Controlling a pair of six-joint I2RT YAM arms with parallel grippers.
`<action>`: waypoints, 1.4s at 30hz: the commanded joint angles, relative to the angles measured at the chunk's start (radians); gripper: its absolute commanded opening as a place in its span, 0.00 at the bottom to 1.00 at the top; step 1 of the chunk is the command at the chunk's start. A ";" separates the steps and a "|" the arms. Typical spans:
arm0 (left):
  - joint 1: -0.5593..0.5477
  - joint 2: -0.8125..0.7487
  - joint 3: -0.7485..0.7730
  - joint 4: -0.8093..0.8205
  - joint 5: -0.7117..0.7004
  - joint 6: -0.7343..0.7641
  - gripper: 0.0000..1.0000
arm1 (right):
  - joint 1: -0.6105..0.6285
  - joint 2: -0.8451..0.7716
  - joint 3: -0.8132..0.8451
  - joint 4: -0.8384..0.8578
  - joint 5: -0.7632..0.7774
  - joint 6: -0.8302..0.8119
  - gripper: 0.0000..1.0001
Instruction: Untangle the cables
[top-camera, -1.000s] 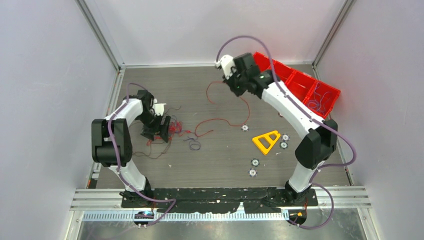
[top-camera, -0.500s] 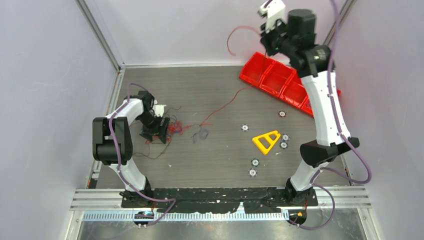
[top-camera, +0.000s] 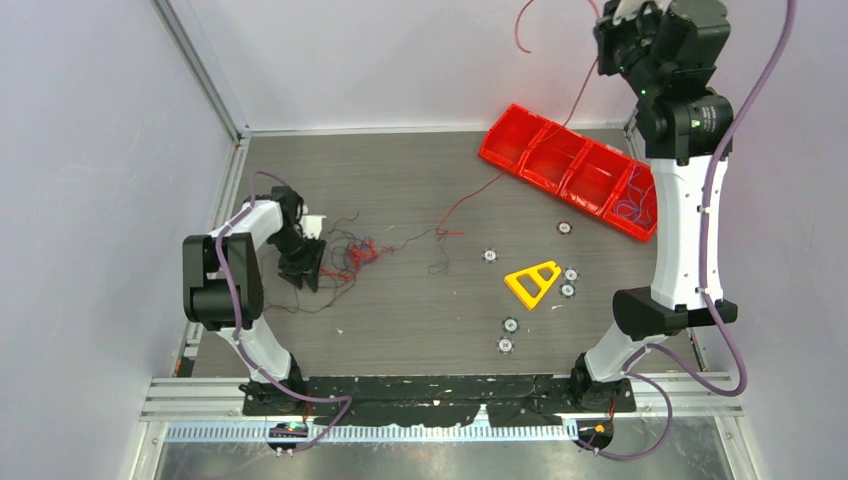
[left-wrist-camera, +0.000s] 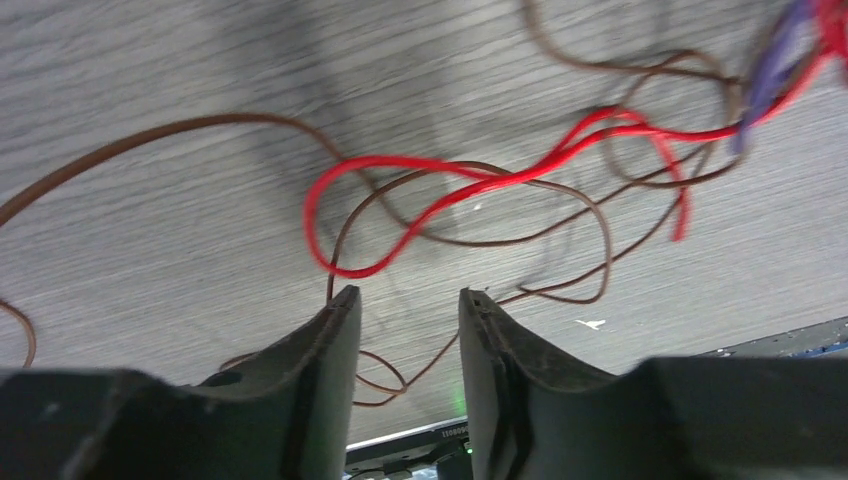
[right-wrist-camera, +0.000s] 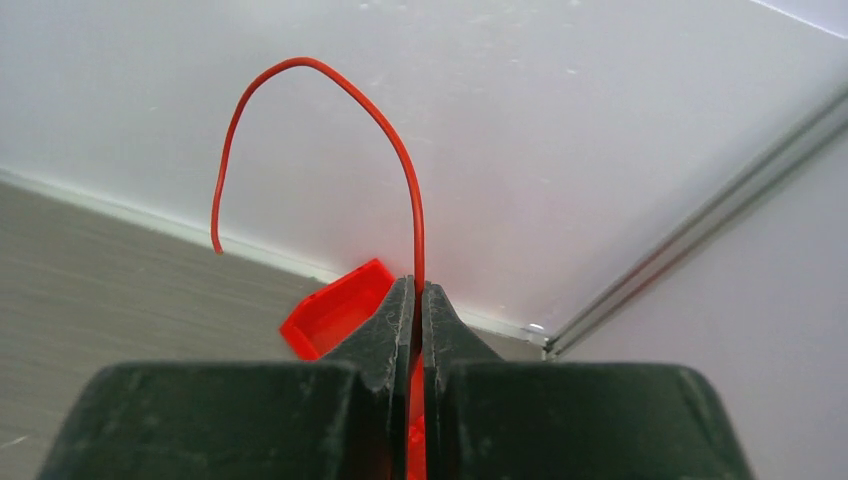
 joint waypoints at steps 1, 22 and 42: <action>0.045 -0.006 -0.017 0.019 -0.034 0.029 0.40 | -0.078 -0.020 0.058 0.128 0.031 0.040 0.05; 0.061 -0.345 -0.001 0.121 0.418 0.149 0.87 | -0.189 -0.166 -0.179 0.155 -0.328 0.280 0.05; -0.756 0.143 0.419 0.531 0.236 0.469 0.89 | -0.104 -0.322 -0.411 0.130 -0.372 0.395 0.05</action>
